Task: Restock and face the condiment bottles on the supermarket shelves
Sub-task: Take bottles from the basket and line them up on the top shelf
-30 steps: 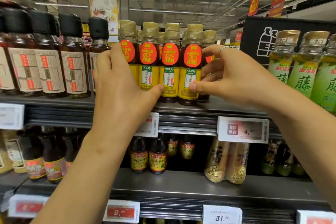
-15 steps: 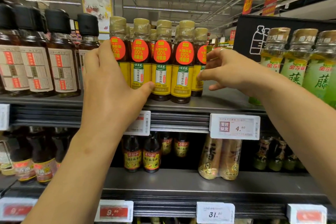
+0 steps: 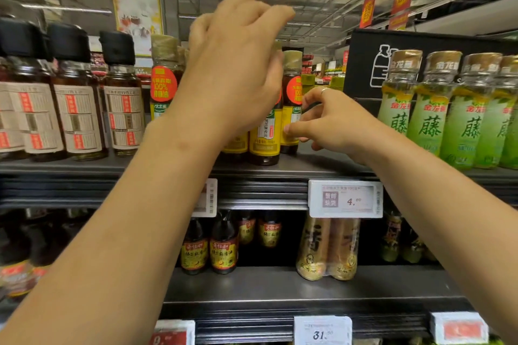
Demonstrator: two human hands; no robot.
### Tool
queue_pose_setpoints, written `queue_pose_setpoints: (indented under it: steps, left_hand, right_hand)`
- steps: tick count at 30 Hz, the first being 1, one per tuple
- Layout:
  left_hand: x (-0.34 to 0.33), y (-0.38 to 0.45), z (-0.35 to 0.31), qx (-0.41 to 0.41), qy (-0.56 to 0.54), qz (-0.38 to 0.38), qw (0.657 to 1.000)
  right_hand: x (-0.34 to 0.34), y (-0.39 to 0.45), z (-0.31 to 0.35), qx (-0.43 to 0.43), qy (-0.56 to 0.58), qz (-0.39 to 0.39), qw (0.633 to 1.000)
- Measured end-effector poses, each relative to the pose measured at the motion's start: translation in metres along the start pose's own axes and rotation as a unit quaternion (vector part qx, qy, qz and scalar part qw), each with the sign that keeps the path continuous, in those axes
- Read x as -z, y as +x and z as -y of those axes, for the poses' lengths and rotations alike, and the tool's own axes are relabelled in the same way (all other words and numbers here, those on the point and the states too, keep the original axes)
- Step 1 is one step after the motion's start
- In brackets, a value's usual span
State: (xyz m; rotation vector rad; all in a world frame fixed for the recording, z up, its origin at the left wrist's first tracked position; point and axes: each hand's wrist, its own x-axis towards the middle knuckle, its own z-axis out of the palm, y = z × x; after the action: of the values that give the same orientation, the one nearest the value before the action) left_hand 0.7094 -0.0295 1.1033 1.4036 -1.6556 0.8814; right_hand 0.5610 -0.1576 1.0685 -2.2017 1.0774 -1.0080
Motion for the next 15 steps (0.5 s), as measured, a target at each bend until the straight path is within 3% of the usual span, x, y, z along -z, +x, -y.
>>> queue_pose_setpoints:
  steps: [9,15]
  left_hand:
    - [-0.011,-0.002,0.008,0.0,0.01,0.027,1.0]
    - [-0.005,-0.011,0.021,-0.078,0.059,0.125,0.987]
  right_hand:
    - [0.0,-0.006,0.002,0.023,-0.021,0.021,0.999]
    - [0.006,-0.011,-0.002,0.01,0.018,0.06,0.998]
